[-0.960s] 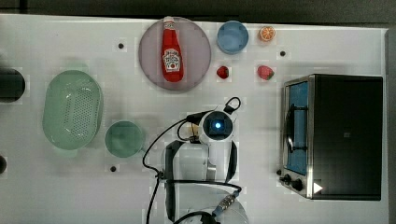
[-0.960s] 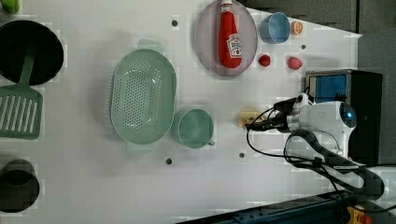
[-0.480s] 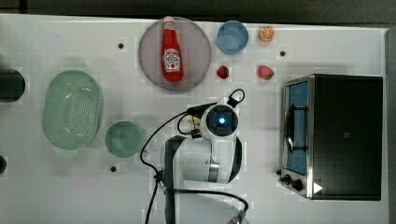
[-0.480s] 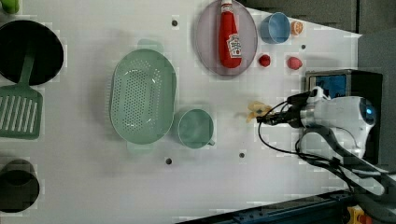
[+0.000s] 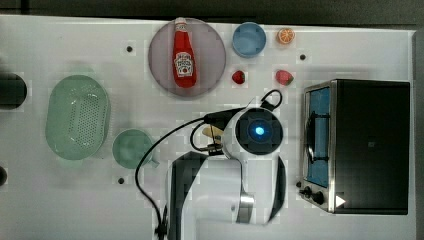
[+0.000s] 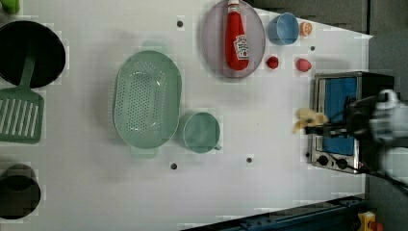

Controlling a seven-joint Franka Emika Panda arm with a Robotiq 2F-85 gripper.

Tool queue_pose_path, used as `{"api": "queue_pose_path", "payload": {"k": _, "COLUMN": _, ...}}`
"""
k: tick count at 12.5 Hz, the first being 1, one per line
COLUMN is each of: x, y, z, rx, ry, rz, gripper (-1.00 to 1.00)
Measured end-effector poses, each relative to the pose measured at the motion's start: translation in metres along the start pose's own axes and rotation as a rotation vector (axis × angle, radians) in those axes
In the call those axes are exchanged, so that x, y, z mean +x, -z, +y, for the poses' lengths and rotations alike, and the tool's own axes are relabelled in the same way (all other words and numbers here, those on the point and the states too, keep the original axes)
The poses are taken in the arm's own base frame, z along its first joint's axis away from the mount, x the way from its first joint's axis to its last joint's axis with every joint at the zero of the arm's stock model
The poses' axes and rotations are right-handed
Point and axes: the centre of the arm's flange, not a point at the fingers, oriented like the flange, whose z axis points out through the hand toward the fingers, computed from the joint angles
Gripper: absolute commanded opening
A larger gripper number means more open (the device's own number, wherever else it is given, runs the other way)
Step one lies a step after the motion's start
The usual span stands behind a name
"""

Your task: Pick Banana and place it in mug.

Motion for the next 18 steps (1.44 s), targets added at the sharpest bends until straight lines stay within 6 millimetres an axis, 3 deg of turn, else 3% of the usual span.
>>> {"api": "queue_pose_path", "payload": {"k": 3, "x": -0.005, "y": 0.096, "z": -0.023, "rx": -0.02, "ry": -0.029, "rz": 0.081, "gripper": -0.37}}
{"api": "queue_pose_path", "payload": {"k": 4, "x": -0.004, "y": 0.118, "z": -0.038, "rx": -0.035, "ry": -0.033, "rz": 0.11, "gripper": -0.37}}
{"api": "queue_pose_path", "payload": {"k": 6, "x": 0.001, "y": 0.14, "z": -0.077, "rx": -0.053, "ry": -0.011, "rz": 0.153, "gripper": -0.37}}
{"api": "queue_pose_path", "payload": {"k": 11, "x": 0.007, "y": 0.1, "z": -0.174, "rx": -0.058, "ry": -0.057, "rz": 0.064, "gripper": -0.37}}
{"api": "queue_pose_path", "payload": {"k": 18, "x": 0.02, "y": 0.001, "z": -0.28, "rx": -0.039, "ry": -0.092, "rz": -0.025, "gripper": -0.37}}
